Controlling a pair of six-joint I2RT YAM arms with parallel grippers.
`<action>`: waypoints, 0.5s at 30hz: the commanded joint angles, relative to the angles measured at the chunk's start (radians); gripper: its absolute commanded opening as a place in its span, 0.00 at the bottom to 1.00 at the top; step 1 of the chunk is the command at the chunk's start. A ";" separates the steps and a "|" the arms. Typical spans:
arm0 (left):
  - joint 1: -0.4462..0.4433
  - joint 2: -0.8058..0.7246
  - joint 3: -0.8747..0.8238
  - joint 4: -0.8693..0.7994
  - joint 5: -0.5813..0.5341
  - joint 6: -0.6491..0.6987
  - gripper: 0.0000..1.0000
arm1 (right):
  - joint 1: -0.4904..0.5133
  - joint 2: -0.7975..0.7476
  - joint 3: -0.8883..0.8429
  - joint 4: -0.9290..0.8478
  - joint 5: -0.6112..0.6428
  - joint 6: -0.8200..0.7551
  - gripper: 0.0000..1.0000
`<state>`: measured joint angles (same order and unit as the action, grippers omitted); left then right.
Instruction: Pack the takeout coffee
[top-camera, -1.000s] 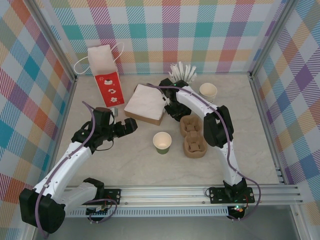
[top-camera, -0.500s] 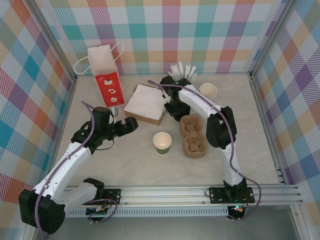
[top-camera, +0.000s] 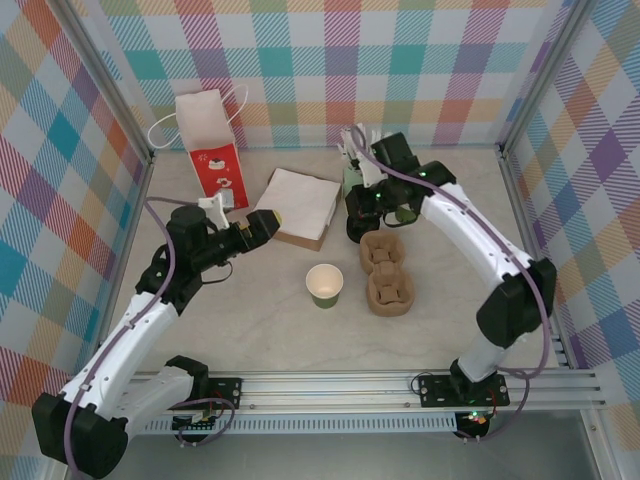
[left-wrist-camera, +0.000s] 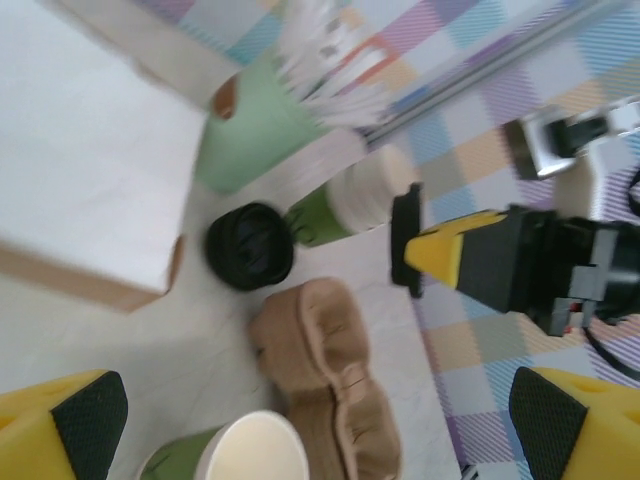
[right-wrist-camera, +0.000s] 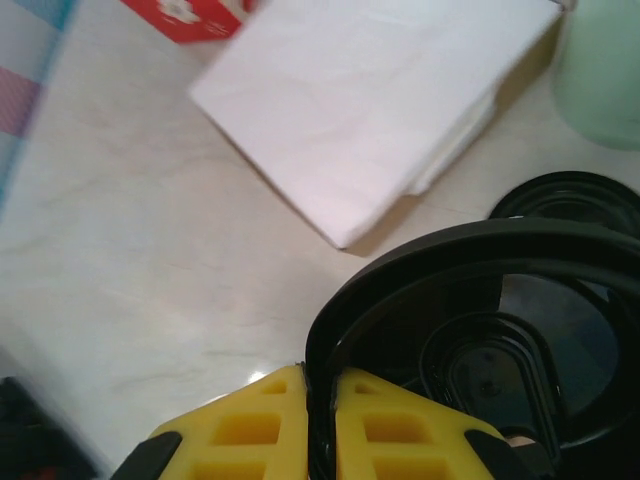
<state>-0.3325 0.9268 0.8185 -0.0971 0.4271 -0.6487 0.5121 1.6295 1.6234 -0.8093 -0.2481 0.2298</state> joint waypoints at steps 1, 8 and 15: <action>-0.023 -0.021 -0.020 0.216 0.067 0.100 1.00 | -0.017 -0.071 -0.058 0.125 -0.226 0.114 0.12; -0.139 0.006 -0.097 0.455 0.110 0.463 1.00 | -0.043 -0.183 -0.161 0.185 -0.384 0.180 0.12; -0.230 0.059 -0.126 0.570 0.150 0.919 1.00 | -0.052 -0.261 -0.229 0.274 -0.553 0.285 0.12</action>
<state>-0.5411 0.9623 0.6868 0.3553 0.5415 0.0185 0.4652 1.4075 1.4101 -0.6136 -0.6785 0.4484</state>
